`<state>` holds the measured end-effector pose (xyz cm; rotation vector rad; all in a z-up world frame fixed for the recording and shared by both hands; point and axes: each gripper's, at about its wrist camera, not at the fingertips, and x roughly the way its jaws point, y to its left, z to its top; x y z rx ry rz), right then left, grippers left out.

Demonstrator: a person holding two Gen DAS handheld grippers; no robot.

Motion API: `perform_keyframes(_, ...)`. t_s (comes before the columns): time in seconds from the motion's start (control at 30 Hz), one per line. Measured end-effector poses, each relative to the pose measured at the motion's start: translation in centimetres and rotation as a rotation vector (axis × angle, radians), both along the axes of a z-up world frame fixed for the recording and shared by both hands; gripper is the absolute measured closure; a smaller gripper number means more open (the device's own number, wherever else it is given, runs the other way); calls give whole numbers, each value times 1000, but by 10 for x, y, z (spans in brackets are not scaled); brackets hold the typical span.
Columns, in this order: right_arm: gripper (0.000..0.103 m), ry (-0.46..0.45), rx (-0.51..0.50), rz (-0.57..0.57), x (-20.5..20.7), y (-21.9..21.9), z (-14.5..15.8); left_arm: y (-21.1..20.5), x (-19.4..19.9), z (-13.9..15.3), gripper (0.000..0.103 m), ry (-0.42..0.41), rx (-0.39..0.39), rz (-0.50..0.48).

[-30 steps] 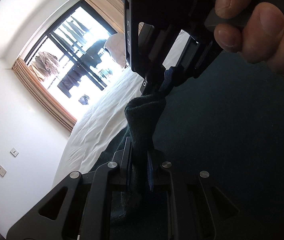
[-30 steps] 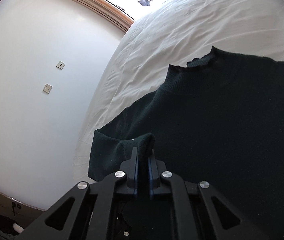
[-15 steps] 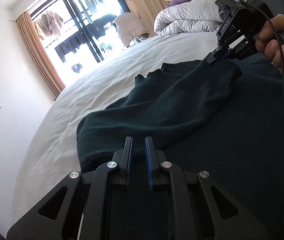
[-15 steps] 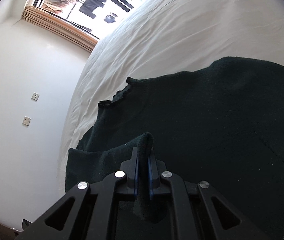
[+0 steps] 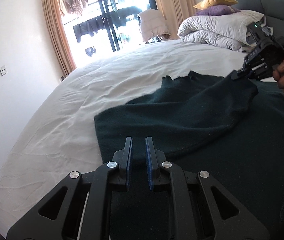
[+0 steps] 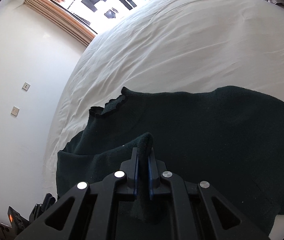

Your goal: Fold small clothes

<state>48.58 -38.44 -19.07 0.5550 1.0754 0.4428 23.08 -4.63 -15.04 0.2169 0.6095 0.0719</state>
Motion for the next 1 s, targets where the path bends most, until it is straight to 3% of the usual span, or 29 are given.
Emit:
perform_keyframes(0.17,92,61,-39,-46,2,-15,-34,19,32,16,91,-24,6,66)
perform_keyframes(0.27,90,54,32,-89,-4,-27,-42,20,54,3,91,74,20,60)
perform_keyframes(0.37,77,48,-29,-120,-11,-30,-31,27,83,-30,91,225,-12,52)
perform_keyframes(0.4,66,40,-83,-148,-16,-30,-21,27,83,-37,91,237,-6,56)
perform_keyframes(0.47,63,-27,-134,-190,-30,-25,3,22,81,-41,91,217,34,55)
perform_keyframes(0.6,63,-137,0,-47,-59,9,28,23,83,-41,91,223,52,53)
perform_keyframes(0.7,61,-114,39,111,-68,46,10,23,84,-41,91,232,62,55)
perform_keyframes(0.77,68,-46,6,107,-62,45,-21,22,85,-43,91,242,79,51)
perform_keyframes(0.8,91,-25,44,83,-60,34,-34,21,85,-45,91,243,86,47)
perform_keyframes(0.83,103,-11,102,53,-57,20,-44,21,86,-46,91,241,91,45)
perform_keyframes(0.93,103,7,215,-112,-60,-43,-61,22,87,-47,91,236,86,46)
perform_keyframes(1.0,97,-1,125,-256,-73,-84,-57,21,87,-47,91,232,97,48)
